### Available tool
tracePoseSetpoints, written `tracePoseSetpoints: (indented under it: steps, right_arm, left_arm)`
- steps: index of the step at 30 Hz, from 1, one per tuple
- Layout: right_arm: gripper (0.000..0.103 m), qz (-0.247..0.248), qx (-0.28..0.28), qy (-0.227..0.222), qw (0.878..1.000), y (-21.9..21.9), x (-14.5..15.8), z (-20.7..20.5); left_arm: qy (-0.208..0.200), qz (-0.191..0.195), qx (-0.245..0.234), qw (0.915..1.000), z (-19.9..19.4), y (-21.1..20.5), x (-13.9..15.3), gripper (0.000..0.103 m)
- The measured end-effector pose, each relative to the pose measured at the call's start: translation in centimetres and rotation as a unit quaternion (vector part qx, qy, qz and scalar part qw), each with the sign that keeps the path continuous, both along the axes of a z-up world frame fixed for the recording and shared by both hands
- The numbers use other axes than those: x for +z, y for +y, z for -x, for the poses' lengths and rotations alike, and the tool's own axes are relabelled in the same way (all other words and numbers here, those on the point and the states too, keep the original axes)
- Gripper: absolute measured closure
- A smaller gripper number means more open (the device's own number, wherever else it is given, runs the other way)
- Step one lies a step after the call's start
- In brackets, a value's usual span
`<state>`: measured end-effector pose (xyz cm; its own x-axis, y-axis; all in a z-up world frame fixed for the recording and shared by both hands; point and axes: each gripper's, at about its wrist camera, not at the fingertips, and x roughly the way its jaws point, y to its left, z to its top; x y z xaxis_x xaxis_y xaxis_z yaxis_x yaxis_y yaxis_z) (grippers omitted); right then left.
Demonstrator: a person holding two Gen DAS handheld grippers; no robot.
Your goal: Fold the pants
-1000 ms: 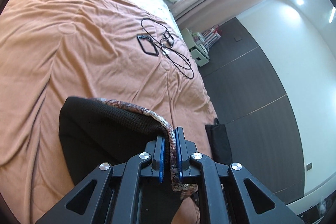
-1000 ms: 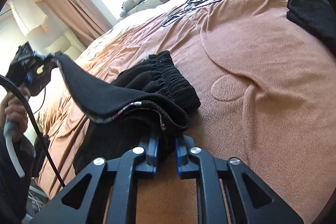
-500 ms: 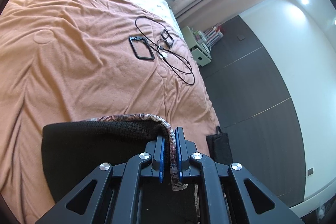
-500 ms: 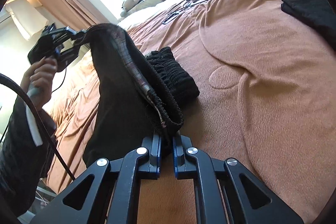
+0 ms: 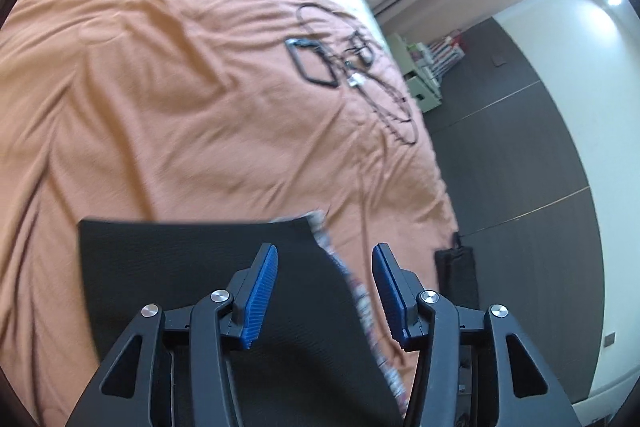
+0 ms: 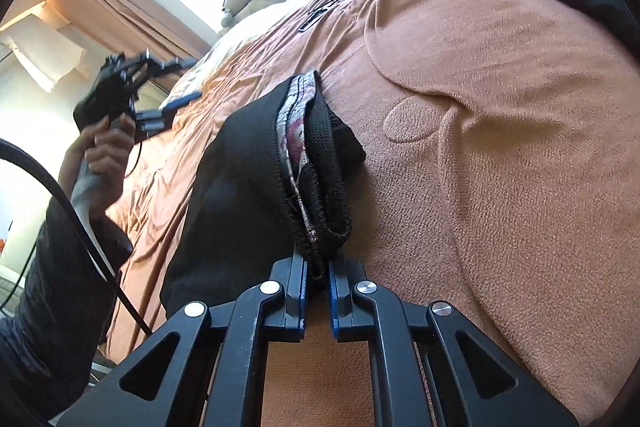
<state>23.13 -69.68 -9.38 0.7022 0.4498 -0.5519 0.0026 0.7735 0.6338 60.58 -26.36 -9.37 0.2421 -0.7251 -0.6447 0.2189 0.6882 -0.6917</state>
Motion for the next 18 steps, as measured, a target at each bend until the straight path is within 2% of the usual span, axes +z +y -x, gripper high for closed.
tracePoseSetpoints:
  steps: [6, 9, 11, 13, 18]
  right_arm:
    - [0.096, -0.025, -0.011, 0.013, 1.0, -0.7, -0.1, 0.0]
    - [0.085, -0.015, -0.021, 0.017, 1.0, -1.0, 0.2, 0.2]
    - [0.068, -0.006, -0.028, 0.015, 0.999, -1.2, 0.6, 0.3]
    - [0.058, -0.001, -0.036, 0.007, 0.999, -1.5, 1.2, 0.6]
    - [0.058, 0.028, -0.041, -0.01, 0.999, -1.3, 2.3, 1.7]
  left_arm:
    - [0.003, -0.025, 0.014, 0.9996, 2.7, 4.0, -1.4, 0.051]
    - [0.007, -0.037, 0.018, 0.9991, 4.3, 5.8, -2.1, 0.051]
    - [0.01, -0.04, 0.022, 0.9989, 5.5, 6.9, -2.7, 0.051]
    - [0.016, -0.042, 0.026, 0.9987, 6.5, 7.7, -3.3, 0.051]
    - [0.026, -0.042, 0.037, 0.9981, 8.8, 9.4, -4.6, 0.051]
